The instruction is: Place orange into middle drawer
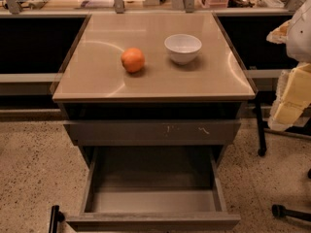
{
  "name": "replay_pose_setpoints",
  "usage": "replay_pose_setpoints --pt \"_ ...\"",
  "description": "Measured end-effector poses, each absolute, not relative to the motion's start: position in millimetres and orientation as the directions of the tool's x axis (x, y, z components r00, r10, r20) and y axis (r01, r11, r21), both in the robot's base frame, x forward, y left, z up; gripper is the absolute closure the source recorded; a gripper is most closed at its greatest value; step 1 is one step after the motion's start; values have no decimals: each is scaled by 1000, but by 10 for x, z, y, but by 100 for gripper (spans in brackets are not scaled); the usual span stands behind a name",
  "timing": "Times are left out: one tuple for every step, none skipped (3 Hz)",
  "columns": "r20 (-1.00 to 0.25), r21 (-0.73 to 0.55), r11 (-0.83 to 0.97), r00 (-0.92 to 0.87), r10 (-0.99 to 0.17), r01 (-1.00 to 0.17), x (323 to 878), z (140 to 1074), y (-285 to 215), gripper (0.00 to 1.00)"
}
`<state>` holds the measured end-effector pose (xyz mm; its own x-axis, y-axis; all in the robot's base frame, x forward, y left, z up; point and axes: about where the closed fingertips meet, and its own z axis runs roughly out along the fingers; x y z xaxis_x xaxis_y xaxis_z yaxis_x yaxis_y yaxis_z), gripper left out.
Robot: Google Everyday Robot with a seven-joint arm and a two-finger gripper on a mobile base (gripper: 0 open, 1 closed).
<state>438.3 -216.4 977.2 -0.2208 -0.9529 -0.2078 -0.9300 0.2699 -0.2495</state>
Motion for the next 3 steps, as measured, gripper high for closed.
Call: replay_pose_setpoints --pt "-208 -250 270 -221 -953 -930 4383 9772 -2164 0" --pt "-229 -271 265 -205 -952 -926 4468 9797 -2120 0" --pt "-309 -320 245 -144 -940 -915 4817 9855 -1921 0"
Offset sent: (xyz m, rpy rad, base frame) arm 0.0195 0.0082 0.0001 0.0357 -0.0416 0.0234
